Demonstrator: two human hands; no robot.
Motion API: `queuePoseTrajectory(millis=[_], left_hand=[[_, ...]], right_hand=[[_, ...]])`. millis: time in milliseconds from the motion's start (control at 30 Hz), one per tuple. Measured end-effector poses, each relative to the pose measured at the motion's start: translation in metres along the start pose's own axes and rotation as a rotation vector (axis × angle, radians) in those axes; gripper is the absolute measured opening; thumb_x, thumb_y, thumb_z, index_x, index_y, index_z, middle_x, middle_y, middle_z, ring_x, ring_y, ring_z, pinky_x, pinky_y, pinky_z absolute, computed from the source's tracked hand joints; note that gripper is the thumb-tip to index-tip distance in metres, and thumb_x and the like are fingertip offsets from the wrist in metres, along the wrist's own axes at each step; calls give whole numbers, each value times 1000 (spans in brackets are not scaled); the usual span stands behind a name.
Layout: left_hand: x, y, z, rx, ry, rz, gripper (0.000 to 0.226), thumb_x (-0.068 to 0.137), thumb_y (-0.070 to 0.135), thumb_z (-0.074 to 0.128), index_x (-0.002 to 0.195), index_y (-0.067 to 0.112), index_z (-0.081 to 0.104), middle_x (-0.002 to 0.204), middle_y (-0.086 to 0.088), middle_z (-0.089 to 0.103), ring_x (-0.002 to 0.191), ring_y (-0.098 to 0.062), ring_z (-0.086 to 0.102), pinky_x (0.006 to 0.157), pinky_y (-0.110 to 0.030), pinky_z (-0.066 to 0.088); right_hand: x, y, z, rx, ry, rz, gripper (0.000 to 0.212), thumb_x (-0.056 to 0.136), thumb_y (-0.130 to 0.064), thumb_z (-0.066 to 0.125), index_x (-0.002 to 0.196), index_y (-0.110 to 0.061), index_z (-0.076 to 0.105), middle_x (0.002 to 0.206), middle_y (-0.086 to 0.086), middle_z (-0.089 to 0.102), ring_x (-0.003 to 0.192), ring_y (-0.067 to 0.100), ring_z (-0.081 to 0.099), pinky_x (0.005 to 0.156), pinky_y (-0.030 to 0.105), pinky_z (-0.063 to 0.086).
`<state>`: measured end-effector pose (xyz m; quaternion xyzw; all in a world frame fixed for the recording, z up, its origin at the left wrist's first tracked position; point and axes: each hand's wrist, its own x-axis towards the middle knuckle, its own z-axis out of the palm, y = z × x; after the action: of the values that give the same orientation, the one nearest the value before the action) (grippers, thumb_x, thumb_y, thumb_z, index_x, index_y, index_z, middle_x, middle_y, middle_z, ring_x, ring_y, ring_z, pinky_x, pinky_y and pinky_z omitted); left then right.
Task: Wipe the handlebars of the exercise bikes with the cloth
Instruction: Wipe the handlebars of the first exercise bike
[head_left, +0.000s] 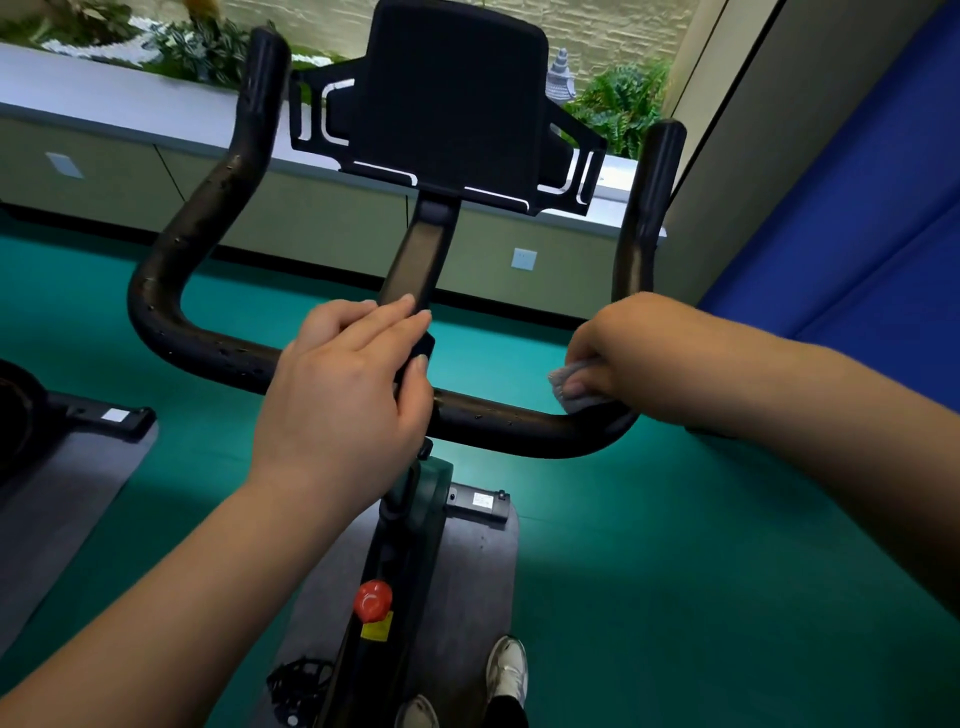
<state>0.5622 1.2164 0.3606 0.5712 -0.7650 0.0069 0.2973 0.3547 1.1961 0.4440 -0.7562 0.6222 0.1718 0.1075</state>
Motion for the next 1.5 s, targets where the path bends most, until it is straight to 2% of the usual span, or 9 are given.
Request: queuePoseTrajectory(millis=[167,267,500,733,867,1033,1200,1367,1500], left_hand=[[-2,1,0,-16,31,-3,42,89,26,45,123,12,64,126,-1,63,117,-25,49,96,-45,46],[-2,-3,0,-44,48,22,42,90,25,42,122,11,65,125,-2,64,116,-24,50,101,-32,39],[-1,-5,-1,-75,54,15,42,90,25,41,120,10,66,123,-1,64,116,-22,49,101,-15,26],[-1,-11,-3,-94,37,41,39,91,23,43,121,10,66,124,-2,64,117,-23,50,104,-18,28],[-1,-12,-2,-104,54,53,39,91,23,44,120,10,66,123,-2,64,116,-23,51,105,-18,29],[-1,-13,-1,-94,68,55,39,90,22,44,119,9,67,123,-3,65,114,-24,53,104,-22,33],[-2,-10,-2,-97,48,61,39,91,22,44,120,10,66,124,-2,64,117,-22,52,105,-24,34],[-2,-12,-3,-94,58,50,39,90,20,43,119,9,67,123,-3,65,116,-21,52,105,-25,34],[-2,-13,-2,-97,49,61,39,90,21,43,120,10,66,124,-2,64,117,-22,52,105,-24,34]], right_hand=[[1,-19,30,352,182,-63,34,92,-41,57,96,-11,71,97,5,72,95,19,63,84,30,47],[-4,-21,36,451,280,-94,21,89,-40,61,97,-23,70,93,-6,70,90,11,59,79,26,44],[-18,-1,35,424,288,-124,12,88,-32,64,99,-28,65,96,-8,67,92,12,59,80,29,47],[14,-28,23,378,160,-231,7,91,-38,59,92,-32,55,81,-13,52,81,13,50,63,24,37],[8,-13,23,384,134,-216,13,86,-40,63,81,-36,52,82,-13,58,80,15,57,73,31,49],[29,-46,24,655,250,-292,12,80,-33,73,77,-32,61,77,-11,65,71,4,56,67,21,43],[25,-21,19,478,100,-229,18,80,-34,72,71,-34,57,75,-16,61,73,3,54,67,23,41],[40,-38,20,523,91,-251,8,84,-37,68,83,-31,63,88,-6,67,82,10,58,74,23,43],[42,-39,25,607,135,-230,16,82,-36,71,86,-24,61,84,-4,66,71,6,54,66,19,41]])
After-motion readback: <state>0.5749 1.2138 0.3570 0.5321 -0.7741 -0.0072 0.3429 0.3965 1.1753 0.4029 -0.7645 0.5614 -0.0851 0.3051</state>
